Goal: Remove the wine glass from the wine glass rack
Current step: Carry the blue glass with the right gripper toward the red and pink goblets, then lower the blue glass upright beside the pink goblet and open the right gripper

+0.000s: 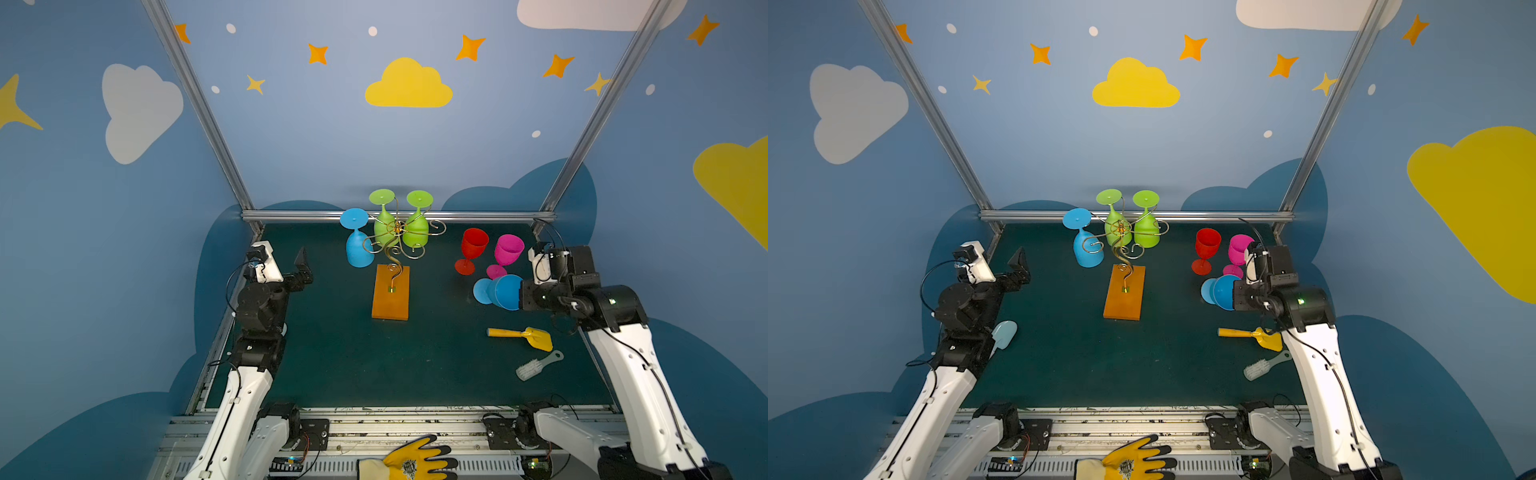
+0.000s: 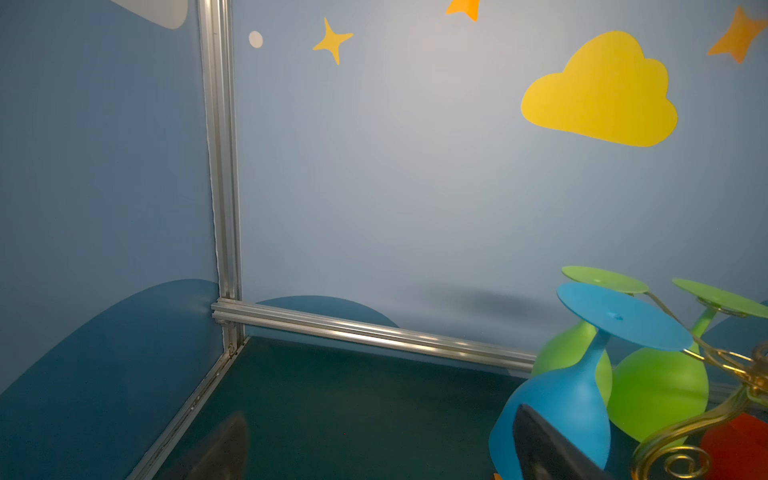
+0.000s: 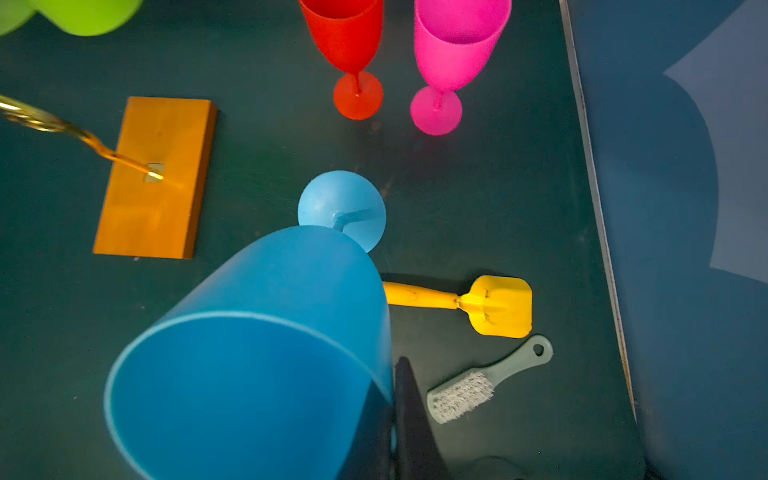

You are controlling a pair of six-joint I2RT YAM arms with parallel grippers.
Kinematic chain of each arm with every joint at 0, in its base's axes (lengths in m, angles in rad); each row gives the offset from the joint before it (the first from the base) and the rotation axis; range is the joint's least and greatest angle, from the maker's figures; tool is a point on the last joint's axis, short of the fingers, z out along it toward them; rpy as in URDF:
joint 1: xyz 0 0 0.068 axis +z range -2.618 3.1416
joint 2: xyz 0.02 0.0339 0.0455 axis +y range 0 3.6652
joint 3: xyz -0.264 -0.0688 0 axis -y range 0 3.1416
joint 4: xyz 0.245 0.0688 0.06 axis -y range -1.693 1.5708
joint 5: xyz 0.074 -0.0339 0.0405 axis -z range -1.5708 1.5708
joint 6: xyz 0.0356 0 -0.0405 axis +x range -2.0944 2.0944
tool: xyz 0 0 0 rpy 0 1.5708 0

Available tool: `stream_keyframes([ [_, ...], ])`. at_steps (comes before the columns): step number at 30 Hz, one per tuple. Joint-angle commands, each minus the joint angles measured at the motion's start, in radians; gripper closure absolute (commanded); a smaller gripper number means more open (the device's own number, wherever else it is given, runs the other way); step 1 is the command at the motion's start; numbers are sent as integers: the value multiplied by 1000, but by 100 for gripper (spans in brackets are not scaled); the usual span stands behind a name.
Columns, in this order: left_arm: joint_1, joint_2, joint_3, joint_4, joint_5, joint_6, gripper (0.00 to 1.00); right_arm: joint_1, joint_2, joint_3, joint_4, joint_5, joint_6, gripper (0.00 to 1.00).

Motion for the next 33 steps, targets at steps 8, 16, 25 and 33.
stream_keyframes([
  [8,23,-9,1,6,12,-55,2,-159,154,18,84,74,-6,100],
  [16,21,-24,0,3,16,-60,2,-262,343,94,111,82,43,100],
  [25,16,-42,-1,-1,2,-52,2,-343,497,188,170,80,76,100],
  [33,15,-41,-4,-1,-7,-44,2,-369,713,388,173,48,83,100],
])
